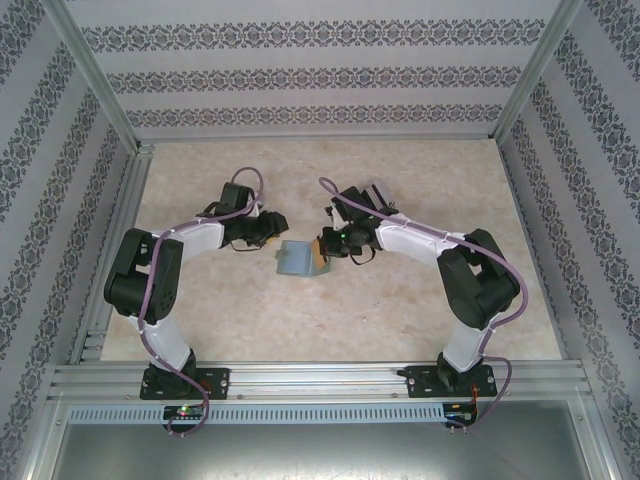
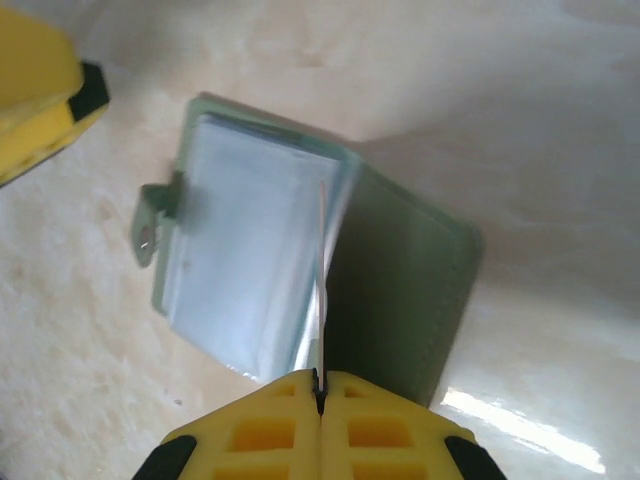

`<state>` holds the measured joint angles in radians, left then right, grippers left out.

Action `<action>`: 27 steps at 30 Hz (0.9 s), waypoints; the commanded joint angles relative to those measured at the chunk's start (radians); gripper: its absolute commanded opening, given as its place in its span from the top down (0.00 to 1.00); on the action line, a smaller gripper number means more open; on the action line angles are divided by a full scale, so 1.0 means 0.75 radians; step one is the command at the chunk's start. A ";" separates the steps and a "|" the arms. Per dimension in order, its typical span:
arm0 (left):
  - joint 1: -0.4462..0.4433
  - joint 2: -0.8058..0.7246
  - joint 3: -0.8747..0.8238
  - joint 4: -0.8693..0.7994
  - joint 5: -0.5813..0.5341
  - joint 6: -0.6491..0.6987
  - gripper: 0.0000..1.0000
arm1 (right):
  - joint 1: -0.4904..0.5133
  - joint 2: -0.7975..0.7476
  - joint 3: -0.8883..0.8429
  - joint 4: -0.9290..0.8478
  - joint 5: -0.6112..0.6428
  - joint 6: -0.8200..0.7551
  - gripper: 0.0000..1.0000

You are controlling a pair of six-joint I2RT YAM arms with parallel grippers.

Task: Put the credit cards into the card holder
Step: Insert the credit card into the card slot.

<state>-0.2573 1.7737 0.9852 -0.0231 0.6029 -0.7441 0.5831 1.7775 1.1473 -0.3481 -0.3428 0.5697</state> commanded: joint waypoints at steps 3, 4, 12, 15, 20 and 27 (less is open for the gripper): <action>-0.062 -0.031 -0.072 -0.016 0.029 -0.015 0.59 | -0.042 -0.043 -0.045 0.033 -0.113 -0.006 1.00; -0.071 -0.033 -0.084 -0.014 0.027 -0.018 0.59 | -0.050 -0.039 -0.055 0.055 -0.143 0.004 1.00; -0.082 -0.086 -0.211 0.009 -0.017 -0.047 0.65 | -0.067 0.003 -0.122 0.206 -0.285 0.062 1.00; -0.083 -0.079 -0.228 0.023 -0.014 -0.056 0.67 | -0.068 0.032 -0.121 0.229 -0.307 0.069 1.00; -0.086 -0.070 -0.228 0.026 -0.014 -0.053 0.68 | -0.072 0.040 -0.136 0.236 -0.264 0.067 1.00; -0.086 -0.059 -0.211 0.013 -0.012 -0.041 0.69 | -0.080 0.003 -0.158 0.201 -0.184 0.036 1.00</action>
<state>-0.3134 1.7382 0.8211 -0.0174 0.5983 -0.7746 0.5377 1.7996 1.0485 -0.1894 -0.5144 0.6067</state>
